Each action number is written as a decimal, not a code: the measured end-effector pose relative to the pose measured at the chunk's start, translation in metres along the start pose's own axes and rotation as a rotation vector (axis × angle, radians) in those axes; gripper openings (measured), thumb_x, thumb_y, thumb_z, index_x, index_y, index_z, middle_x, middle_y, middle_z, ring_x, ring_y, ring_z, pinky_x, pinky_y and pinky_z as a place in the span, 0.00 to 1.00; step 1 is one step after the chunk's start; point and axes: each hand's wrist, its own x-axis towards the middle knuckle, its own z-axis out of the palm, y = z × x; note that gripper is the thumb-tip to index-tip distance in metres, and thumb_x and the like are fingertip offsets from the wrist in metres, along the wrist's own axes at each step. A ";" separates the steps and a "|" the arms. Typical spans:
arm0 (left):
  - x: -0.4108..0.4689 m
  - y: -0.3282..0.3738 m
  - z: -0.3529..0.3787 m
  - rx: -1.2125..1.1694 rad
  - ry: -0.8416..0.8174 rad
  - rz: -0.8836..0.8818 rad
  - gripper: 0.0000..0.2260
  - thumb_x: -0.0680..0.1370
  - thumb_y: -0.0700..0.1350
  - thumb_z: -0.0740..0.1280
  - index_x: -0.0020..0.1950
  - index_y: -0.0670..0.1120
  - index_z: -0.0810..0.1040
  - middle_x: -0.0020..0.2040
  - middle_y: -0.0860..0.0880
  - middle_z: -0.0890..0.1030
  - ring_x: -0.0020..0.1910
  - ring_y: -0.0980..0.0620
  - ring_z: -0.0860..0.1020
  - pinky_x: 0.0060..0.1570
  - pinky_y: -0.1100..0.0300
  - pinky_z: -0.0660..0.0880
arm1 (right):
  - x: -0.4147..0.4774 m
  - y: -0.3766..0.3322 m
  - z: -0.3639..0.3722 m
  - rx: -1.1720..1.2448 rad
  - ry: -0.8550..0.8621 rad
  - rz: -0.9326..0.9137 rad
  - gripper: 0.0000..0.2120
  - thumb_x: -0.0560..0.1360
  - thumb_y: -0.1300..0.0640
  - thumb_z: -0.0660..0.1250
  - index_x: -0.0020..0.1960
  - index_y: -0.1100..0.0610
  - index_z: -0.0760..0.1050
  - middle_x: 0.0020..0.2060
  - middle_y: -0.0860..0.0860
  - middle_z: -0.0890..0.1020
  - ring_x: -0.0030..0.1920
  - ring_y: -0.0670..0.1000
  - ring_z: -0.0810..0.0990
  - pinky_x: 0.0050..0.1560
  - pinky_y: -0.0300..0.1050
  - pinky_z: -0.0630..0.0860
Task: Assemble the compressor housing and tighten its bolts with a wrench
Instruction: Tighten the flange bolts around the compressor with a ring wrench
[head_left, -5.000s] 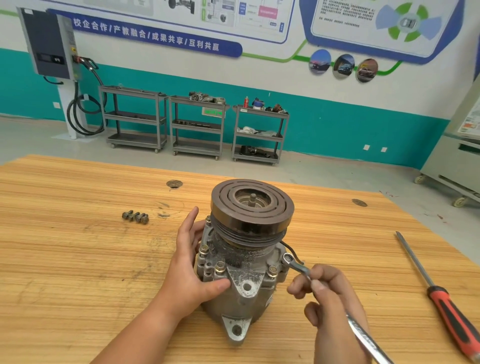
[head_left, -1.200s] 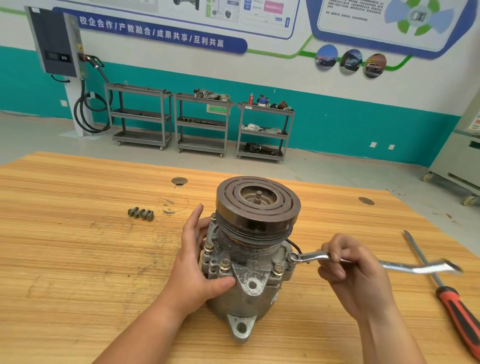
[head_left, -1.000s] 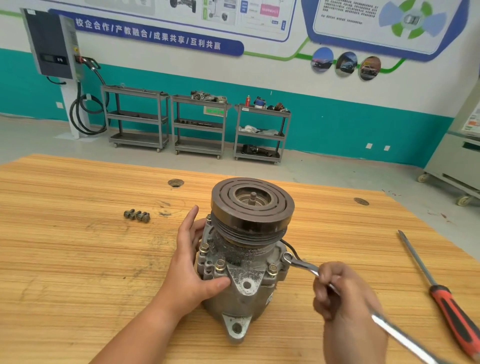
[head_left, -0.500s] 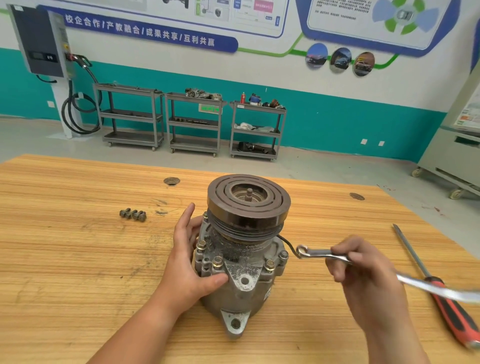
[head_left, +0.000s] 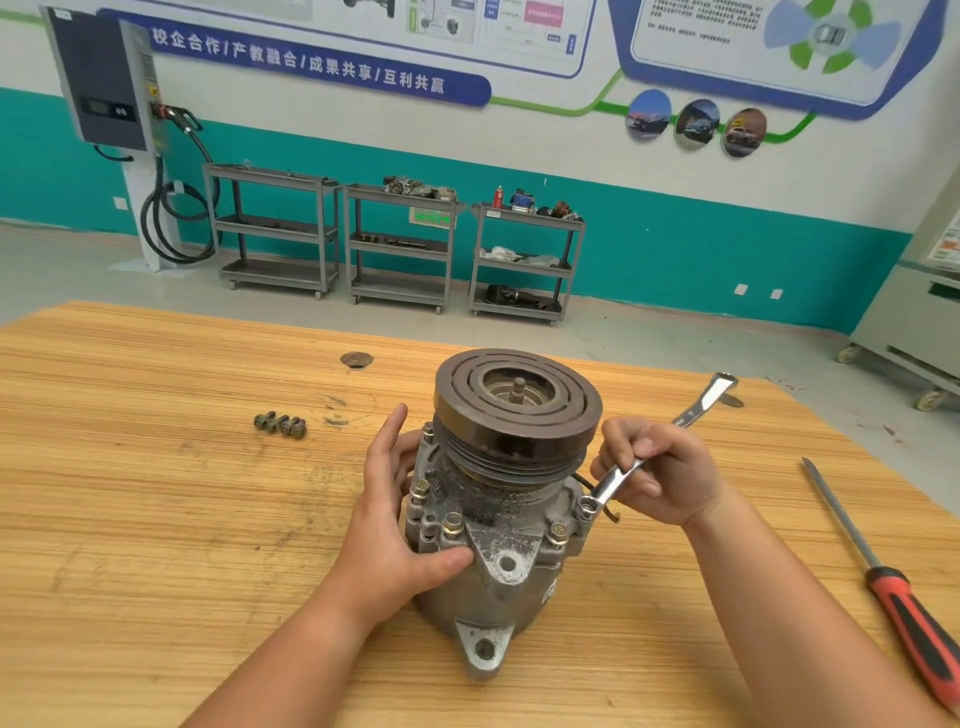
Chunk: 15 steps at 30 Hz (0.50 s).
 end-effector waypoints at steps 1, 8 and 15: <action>0.000 0.000 0.000 -0.001 0.002 0.000 0.55 0.54 0.73 0.74 0.74 0.64 0.50 0.68 0.53 0.68 0.67 0.60 0.70 0.61 0.70 0.69 | 0.002 -0.002 -0.001 0.000 -0.025 0.016 0.06 0.68 0.56 0.66 0.38 0.57 0.80 0.24 0.45 0.77 0.26 0.47 0.61 0.27 0.38 0.60; -0.001 0.003 0.001 0.002 0.005 -0.005 0.55 0.54 0.73 0.73 0.75 0.62 0.51 0.69 0.52 0.68 0.67 0.59 0.70 0.61 0.69 0.69 | 0.013 -0.012 -0.003 -0.126 -0.114 0.143 0.06 0.65 0.53 0.68 0.36 0.55 0.81 0.23 0.47 0.64 0.27 0.46 0.59 0.27 0.38 0.56; -0.001 0.004 0.003 0.007 0.020 0.002 0.56 0.53 0.75 0.72 0.74 0.60 0.52 0.68 0.53 0.68 0.66 0.62 0.70 0.59 0.72 0.69 | 0.021 -0.023 -0.004 -0.181 -0.168 0.227 0.06 0.67 0.57 0.65 0.37 0.54 0.81 0.25 0.41 0.70 0.28 0.46 0.59 0.27 0.37 0.56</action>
